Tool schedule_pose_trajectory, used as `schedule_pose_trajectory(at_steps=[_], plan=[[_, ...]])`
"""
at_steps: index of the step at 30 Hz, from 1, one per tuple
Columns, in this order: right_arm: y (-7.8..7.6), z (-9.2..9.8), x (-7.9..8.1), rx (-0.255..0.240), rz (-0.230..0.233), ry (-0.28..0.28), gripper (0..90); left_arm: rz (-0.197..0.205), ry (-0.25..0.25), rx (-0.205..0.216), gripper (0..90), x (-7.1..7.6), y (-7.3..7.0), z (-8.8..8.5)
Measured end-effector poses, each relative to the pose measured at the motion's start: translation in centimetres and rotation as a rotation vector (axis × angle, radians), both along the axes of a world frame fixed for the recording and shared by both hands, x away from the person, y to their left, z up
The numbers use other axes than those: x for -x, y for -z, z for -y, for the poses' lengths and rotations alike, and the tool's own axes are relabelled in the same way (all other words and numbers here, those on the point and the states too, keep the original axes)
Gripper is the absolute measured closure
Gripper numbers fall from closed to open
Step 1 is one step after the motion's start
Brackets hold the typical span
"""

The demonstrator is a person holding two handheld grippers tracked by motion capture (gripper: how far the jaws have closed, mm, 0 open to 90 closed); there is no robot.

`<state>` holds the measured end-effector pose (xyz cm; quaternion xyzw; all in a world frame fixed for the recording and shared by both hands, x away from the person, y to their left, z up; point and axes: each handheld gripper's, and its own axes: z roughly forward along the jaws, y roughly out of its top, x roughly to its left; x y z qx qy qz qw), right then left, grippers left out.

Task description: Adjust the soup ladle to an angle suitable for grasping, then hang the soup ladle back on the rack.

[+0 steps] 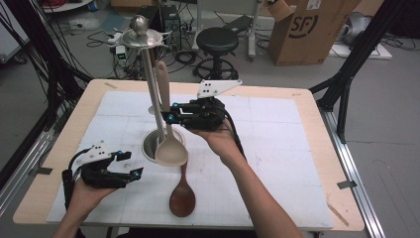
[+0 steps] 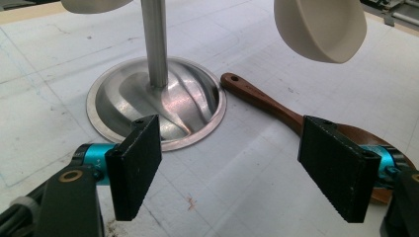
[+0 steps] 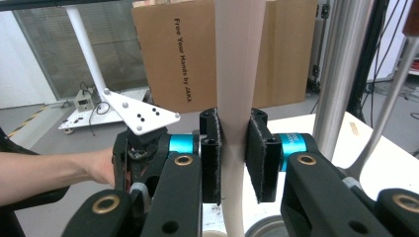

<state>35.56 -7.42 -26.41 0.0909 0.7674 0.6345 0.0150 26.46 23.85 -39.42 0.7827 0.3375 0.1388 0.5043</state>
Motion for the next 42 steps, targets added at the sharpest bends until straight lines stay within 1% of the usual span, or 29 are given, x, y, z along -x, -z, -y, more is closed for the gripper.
schedule_pose_trajectory(at_steps=[3,4,12,17,18,23,28,38,42], plan=[[-0.5,-0.5,0.2,0.000,0.002,-0.009,77.9,0.002,0.001,-0.004,25.4,0.0,-0.1,0.0],[-0.6,-0.7,0.2,0.000,0.012,-0.015,77.9,0.003,0.000,-0.003,25.4,0.0,-0.1,0.0],[-1.6,-2.1,0.3,-0.002,0.026,-0.038,77.9,0.003,-0.002,0.007,25.2,0.0,0.0,-0.1],[-2.1,-3.0,0.3,0.002,0.038,-0.045,77.9,0.005,-0.004,0.005,25.1,0.1,0.0,-0.2],[-2.3,-3.1,0.3,0.004,0.034,-0.050,77.9,0.003,-0.003,0.006,25.1,0.1,0.0,-0.2],[-2.7,-3.6,0.1,0.008,0.041,-0.046,77.8,0.007,-0.002,0.005,25.1,0.1,-0.1,-0.4],[-2.7,-3.8,-0.3,0.011,0.023,-0.043,77.8,0.007,-0.001,0.005,25.0,0.1,-0.1,-0.3],[-2.1,-4.2,-0.6,0.021,0.010,-0.041,77.8,0.008,-0.001,0.006,25.1,0.1,-0.1,-0.3],[-1.9,-4.1,-0.8,0.022,0.003,-0.033,77.8,0.009,-0.001,0.003,25.1,0.1,-0.1,-0.3]])
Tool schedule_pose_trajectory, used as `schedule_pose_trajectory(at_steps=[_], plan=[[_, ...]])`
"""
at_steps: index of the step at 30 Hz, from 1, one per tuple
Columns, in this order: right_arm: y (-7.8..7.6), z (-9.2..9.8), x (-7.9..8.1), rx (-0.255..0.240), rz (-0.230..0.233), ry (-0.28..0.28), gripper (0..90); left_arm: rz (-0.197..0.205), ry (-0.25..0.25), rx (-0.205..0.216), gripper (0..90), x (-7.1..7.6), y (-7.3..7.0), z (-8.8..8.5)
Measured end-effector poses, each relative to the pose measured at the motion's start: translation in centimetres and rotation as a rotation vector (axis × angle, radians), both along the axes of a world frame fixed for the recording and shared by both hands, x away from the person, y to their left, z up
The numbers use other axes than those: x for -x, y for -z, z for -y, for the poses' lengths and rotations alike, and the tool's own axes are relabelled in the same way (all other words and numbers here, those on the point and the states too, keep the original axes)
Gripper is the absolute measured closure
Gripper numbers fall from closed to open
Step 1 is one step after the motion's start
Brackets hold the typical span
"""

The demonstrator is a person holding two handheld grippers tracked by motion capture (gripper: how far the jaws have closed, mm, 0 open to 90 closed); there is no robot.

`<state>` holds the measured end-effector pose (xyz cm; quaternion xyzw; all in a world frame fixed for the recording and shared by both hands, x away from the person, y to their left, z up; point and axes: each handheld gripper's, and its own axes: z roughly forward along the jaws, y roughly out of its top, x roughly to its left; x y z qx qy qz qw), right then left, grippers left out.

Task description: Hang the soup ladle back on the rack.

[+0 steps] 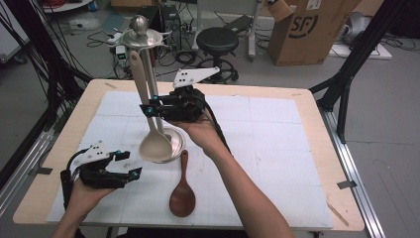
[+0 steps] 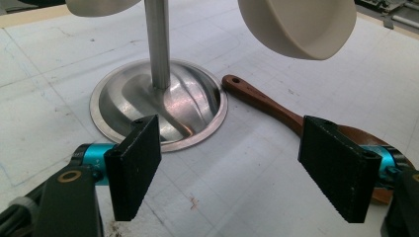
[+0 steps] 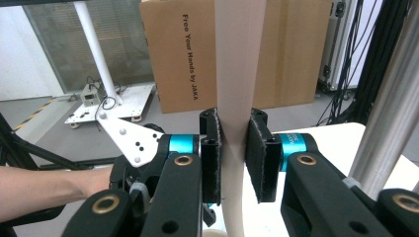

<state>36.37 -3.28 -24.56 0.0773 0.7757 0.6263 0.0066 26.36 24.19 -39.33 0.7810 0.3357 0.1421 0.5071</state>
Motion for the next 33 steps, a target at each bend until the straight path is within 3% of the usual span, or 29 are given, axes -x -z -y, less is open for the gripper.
schedule_pose_trajectory(at_steps=[12,33], plan=[[-0.1,0.2,0.0,-0.006,0.000,0.007,77.8,-0.001,0.002,0.002,25.1,0.0,0.0,0.1],[0.4,-0.1,-1.4,0.002,-0.035,0.038,77.5,0.000,0.005,0.003,25.1,-0.1,0.0,0.1]])
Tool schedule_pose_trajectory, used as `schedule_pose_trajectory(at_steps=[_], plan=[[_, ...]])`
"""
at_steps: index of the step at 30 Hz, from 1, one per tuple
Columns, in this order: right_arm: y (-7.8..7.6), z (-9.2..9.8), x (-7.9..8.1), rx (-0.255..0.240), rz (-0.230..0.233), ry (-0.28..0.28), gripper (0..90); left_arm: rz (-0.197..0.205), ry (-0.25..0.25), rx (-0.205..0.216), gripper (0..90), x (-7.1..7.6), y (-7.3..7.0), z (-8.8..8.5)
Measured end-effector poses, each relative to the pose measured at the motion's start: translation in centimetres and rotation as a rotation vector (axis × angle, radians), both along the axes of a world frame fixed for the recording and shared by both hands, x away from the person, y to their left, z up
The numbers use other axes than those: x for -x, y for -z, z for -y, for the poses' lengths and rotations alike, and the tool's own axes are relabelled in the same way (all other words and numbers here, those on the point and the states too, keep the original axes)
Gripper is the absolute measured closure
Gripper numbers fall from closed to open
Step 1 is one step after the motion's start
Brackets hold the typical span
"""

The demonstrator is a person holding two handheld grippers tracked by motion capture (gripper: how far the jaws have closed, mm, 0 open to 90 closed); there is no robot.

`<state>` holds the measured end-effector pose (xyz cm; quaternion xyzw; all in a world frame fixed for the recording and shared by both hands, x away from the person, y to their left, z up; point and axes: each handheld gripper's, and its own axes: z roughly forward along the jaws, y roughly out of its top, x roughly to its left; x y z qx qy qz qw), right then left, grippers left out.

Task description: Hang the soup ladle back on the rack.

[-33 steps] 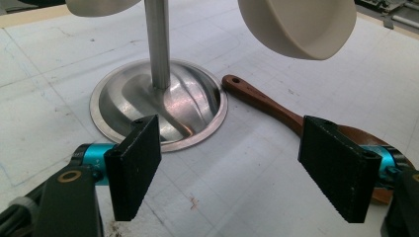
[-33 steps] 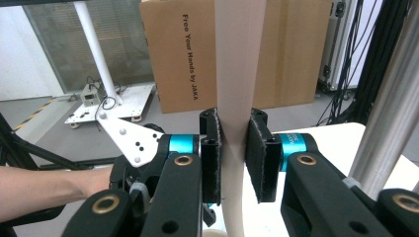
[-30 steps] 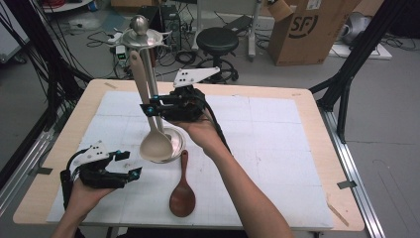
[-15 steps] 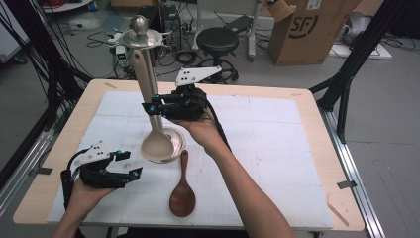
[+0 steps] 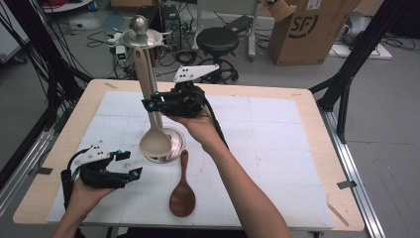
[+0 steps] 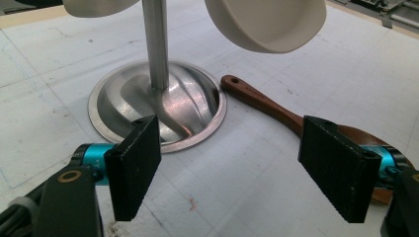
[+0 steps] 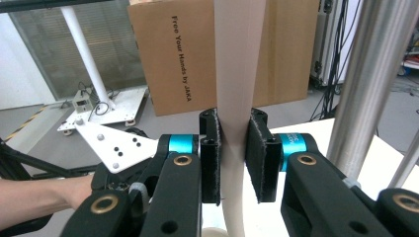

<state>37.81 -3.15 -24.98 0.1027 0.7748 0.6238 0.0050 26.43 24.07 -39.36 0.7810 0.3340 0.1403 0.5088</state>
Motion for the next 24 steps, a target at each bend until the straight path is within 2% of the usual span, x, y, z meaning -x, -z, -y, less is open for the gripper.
schedule_pose_trajectory(at_steps=[11,24], plan=[[0.2,0.1,-0.3,0.002,-0.004,0.027,75.4,0.000,-0.001,-0.002,25.1,0.0,0.0,0.1],[-0.1,1.1,-0.2,0.011,0.000,0.060,67.0,0.002,0.002,-0.007,25.1,0.0,0.0,0.1]])
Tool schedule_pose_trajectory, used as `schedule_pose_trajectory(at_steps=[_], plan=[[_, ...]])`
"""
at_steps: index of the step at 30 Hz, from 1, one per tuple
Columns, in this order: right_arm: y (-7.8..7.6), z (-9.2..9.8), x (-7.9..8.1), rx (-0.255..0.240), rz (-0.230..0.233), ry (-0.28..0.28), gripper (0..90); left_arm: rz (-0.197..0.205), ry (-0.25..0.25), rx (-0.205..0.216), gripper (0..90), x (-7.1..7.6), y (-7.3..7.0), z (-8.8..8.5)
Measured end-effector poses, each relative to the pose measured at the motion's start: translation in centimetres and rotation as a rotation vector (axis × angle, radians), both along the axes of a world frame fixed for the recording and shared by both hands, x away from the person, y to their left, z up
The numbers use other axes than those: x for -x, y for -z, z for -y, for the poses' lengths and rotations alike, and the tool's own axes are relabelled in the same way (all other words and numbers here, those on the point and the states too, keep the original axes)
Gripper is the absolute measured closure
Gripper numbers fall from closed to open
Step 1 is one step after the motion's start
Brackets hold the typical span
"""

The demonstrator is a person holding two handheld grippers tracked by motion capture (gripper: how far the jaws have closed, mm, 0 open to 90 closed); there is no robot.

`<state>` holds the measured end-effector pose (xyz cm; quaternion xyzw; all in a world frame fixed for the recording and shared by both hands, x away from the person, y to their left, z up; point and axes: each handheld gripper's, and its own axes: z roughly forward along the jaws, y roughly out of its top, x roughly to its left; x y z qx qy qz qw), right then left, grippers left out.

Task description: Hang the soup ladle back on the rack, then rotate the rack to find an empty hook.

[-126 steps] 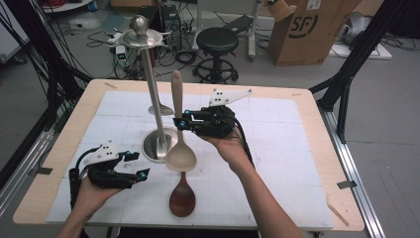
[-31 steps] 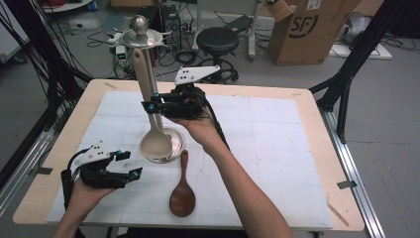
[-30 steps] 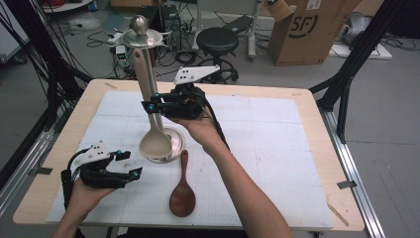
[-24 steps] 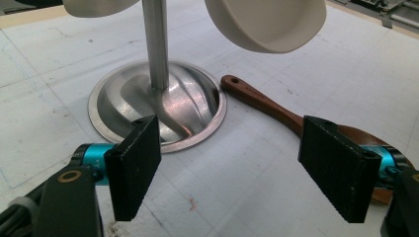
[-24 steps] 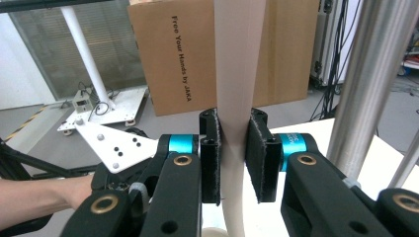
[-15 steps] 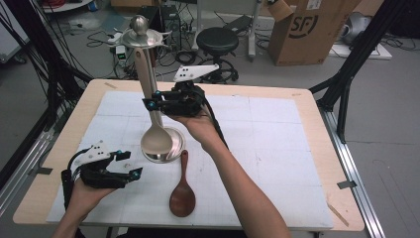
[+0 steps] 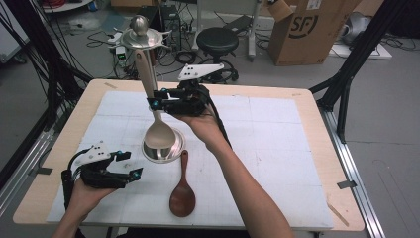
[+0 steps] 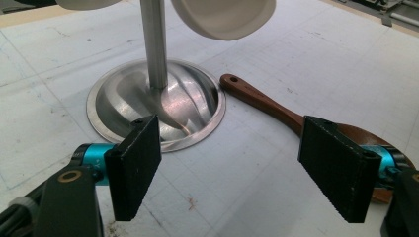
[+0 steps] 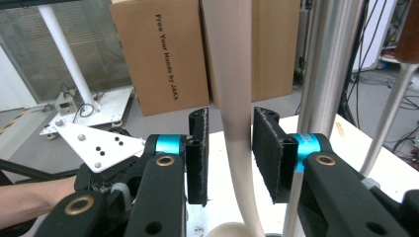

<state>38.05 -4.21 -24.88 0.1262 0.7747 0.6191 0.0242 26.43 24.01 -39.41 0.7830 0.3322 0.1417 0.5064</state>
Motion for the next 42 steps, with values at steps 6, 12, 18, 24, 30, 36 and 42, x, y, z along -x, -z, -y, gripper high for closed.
schedule_pose_trajectory(at_steps=[6,12,18,24,30,36,42], plan=[[-0.1,1.0,0.0,-0.013,0.000,0.018,64.0,-0.001,0.000,0.000,25.1,0.0,0.0,0.0],[-0.5,2.1,0.0,-0.022,0.009,0.030,64.5,-0.001,-0.001,-0.004,25.1,0.0,0.1,0.0],[-0.8,2.8,-0.1,-0.021,0.016,0.017,76.7,-0.003,0.001,-0.001,25.1,0.0,0.1,0.0],[-2.2,3.5,-0.3,-0.023,0.031,-0.007,89.2,-0.004,0.001,0.001,25.1,-0.1,0.1,0.0],[-3.4,4.5,-1.0,-0.040,0.016,-0.013,89.2,-0.002,0.002,-0.003,25.1,-0.1,0.2,0.1],[-4.8,5.3,-1.7,-0.035,0.017,-0.016,89.2,-0.004,0.003,-0.010,25.1,-0.1,0.2,0.1],[-6.2,5.8,-2.3,-0.039,0.029,-0.001,89.2,-0.008,-0.001,-0.002,24.7,-0.1,0.2,0.1]])
